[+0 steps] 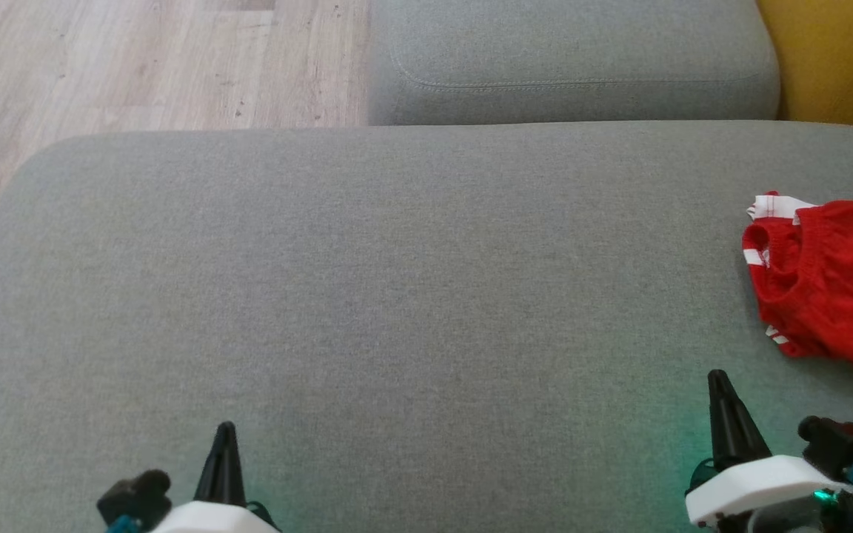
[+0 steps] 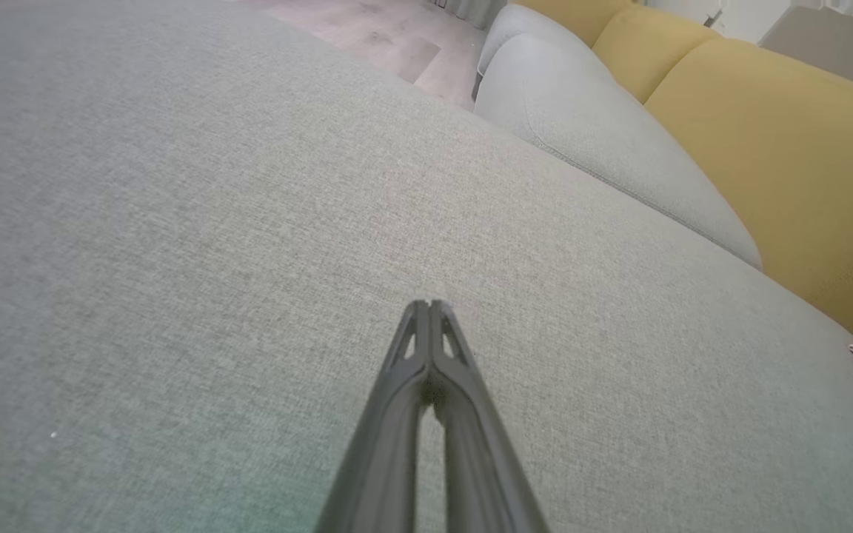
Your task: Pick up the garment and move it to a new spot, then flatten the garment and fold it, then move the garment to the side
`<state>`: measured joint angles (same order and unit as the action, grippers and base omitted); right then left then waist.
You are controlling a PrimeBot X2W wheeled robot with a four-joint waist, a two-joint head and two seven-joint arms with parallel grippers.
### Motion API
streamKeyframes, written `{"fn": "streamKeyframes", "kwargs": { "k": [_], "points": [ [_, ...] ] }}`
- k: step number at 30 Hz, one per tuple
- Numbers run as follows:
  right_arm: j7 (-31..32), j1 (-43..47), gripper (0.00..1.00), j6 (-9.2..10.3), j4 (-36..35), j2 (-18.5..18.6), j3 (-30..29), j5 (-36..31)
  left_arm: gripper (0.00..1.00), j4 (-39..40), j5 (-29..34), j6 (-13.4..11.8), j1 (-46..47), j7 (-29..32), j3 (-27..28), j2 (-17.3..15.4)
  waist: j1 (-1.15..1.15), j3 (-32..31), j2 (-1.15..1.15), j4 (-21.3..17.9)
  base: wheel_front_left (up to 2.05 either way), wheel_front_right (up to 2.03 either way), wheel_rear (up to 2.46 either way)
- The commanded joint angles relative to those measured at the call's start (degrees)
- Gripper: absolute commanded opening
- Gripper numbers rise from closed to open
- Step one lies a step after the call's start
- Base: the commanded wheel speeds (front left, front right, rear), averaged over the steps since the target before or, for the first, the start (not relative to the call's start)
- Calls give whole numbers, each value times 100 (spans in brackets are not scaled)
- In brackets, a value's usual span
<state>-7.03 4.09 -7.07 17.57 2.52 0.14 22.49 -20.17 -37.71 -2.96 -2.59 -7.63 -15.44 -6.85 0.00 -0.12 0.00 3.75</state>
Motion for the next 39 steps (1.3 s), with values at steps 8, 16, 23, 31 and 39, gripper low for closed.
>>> {"fn": "streamKeyframes", "kwargs": {
  "k": [8,16,23,31,39],
  "points": [
    [134,-351,0,-12,-212,29,-61,696,0,221,-530,108,304,135,306,9,0,3,0,-33,0,0,0],
    [222,-401,0,-14,-223,33,-101,1170,0,250,-898,179,347,231,448,38,0,5,0,-58,0,0,0],
    [310,-452,0,-17,-234,36,-143,1643,0,280,-1267,249,390,327,589,67,0,7,0,-84,0,0,0],
    [411,-509,0,-19,-246,39,-191,2182,0,313,-1687,329,439,436,752,100,0,9,0,-113,0,0,0],
    [513,-567,0,-22,-259,42,-240,2719,0,346,-2106,409,488,545,913,133,0,11,0,-143,0,0,0]
  ]
}}
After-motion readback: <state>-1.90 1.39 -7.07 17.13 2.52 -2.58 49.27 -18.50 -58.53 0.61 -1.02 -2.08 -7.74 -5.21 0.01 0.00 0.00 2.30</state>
